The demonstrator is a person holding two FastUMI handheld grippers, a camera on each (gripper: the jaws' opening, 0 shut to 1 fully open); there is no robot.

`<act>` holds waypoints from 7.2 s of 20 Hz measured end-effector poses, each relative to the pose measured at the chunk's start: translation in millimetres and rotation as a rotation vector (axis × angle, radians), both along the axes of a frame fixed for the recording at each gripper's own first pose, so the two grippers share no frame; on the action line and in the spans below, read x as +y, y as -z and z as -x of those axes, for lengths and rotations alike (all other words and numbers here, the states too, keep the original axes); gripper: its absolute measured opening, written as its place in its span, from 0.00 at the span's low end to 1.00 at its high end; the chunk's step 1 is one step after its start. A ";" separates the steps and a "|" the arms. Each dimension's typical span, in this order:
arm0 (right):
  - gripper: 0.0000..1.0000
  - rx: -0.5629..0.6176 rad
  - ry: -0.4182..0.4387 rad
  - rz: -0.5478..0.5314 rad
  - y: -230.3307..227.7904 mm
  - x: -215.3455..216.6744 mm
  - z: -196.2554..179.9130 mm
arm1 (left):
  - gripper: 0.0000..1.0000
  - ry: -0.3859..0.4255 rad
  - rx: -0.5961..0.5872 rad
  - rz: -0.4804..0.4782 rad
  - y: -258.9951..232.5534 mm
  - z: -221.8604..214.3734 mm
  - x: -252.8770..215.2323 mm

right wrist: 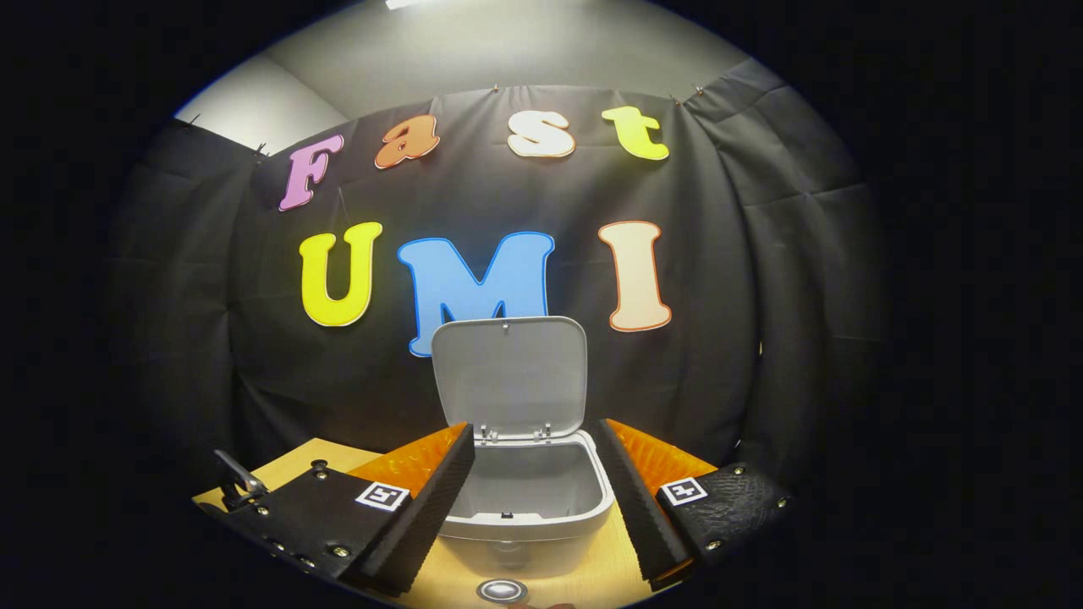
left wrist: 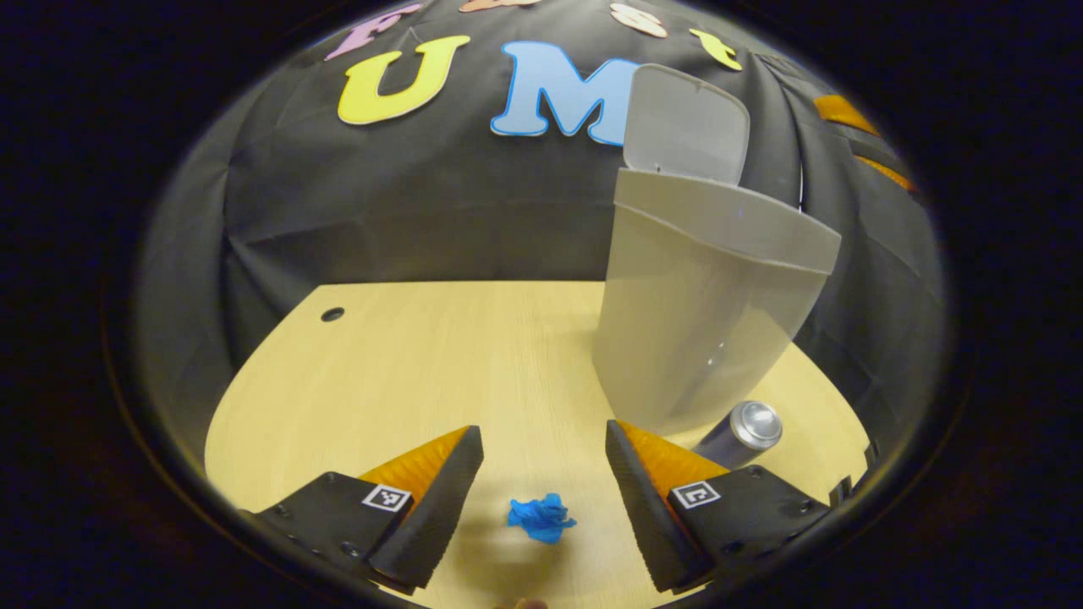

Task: Press the lid of the desktop garbage bin to open it, pick up the crumpled paper on the desktop and throw it into the bin, then pick up the pop can on the desktop and drop it into the bin, and finally close the garbage bin lid.

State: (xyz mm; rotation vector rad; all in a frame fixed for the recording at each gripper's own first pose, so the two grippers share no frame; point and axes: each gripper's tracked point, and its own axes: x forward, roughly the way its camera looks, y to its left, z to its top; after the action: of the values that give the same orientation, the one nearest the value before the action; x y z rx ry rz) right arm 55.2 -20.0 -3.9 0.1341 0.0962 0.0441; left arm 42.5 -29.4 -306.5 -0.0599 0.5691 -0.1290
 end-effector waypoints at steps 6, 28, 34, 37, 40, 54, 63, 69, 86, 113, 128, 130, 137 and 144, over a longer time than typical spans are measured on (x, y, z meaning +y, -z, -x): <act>0.92 0.014 0.036 0.021 3.1 -15.1 5.9 | 0.96 -0.003 0.128 -0.030 54.5 15.2 3.6; 0.93 0.076 0.060 0.043 29.0 -33.7 0.1 | 0.63 -0.006 0.242 -0.118 108.3 25.4 15.4; 0.93 0.082 0.049 0.044 33.3 -33.4 -4.6 | 0.60 0.017 0.136 -0.182 76.3 6.2 14.9; 0.93 0.084 0.037 0.044 34.3 -29.7 -6.5 | 0.60 0.026 0.067 -0.196 46.0 -7.0 13.4; 0.93 0.081 0.028 0.049 34.3 -28.1 -7.6 | 0.58 0.019 -0.005 -0.207 15.1 -23.4 12.9; 1.00 0.077 0.046 0.040 35.4 -39.7 -4.7 | 0.58 0.035 -0.378 -0.106 -164.8 -83.1 -32.0; 1.00 0.092 0.084 0.037 42.9 -54.2 7.7 | 0.57 0.123 -0.515 -0.012 -245.5 -102.6 -87.6; 1.00 0.109 0.121 0.028 48.1 -67.4 21.0 | 0.64 0.209 -0.534 0.023 -259.1 -109.0 -133.6; 0.93 0.183 0.034 0.013 87.1 -31.5 37.6 | 1.00 0.126 -0.522 0.001 -262.8 -99.5 -88.9; 0.98 0.550 -0.262 0.067 243.1 61.9 54.9 | 1.00 -0.111 -0.479 -0.045 -255.1 -52.1 28.5; 0.97 0.700 -0.292 0.096 294.3 73.9 55.0 | 1.00 -0.191 -0.459 -0.064 -244.9 -37.2 66.8; 0.95 0.699 -0.295 0.102 294.3 74.2 52.6 | 1.00 -0.193 -0.459 -0.066 -243.6 -35.4 68.7; 0.85 0.689 -0.306 0.081 281.6 76.4 62.4 | 1.00 -0.191 -0.456 -0.056 -238.5 -35.2 67.5; 0.85 0.604 -0.378 0.019 226.1 93.1 71.5 | 1.00 -0.178 -0.452 -0.039 -232.6 -32.9 58.1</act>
State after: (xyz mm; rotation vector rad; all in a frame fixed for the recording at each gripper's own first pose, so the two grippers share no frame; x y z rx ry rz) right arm -16.3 73.0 -230.1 0.1047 0.7247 0.3803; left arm 75.5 28.7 -74.0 -0.0415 0.1134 0.0429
